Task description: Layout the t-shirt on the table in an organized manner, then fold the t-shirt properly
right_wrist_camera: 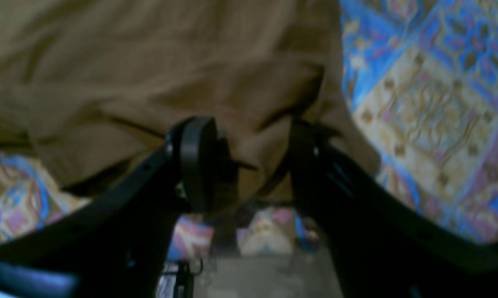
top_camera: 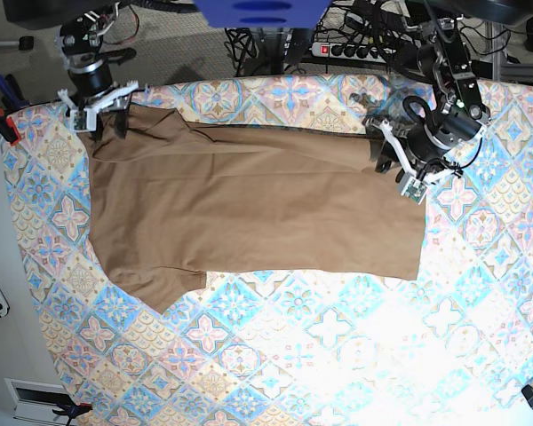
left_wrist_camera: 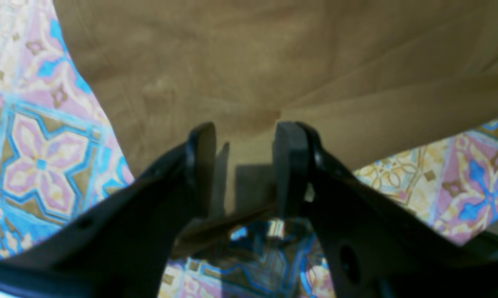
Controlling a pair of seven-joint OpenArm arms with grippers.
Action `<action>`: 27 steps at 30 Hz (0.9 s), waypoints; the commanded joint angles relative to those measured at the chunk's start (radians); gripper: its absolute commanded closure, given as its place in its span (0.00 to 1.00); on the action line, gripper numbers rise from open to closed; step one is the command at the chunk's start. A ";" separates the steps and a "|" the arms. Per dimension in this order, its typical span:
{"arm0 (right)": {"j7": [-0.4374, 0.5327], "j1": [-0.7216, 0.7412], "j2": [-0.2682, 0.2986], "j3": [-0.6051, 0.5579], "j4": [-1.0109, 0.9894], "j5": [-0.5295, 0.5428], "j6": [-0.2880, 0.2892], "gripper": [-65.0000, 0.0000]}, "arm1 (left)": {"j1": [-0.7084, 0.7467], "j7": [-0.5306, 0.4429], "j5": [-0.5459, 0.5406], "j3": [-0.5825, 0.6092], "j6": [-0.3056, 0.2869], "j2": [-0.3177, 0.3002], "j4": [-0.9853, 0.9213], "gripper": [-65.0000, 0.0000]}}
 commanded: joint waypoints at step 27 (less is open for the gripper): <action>-0.080 0.030 0.006 -0.097 0.054 -0.093 0.002 1.00 | -0.009 -0.017 -0.015 -0.004 0.001 -0.006 0.016 0.63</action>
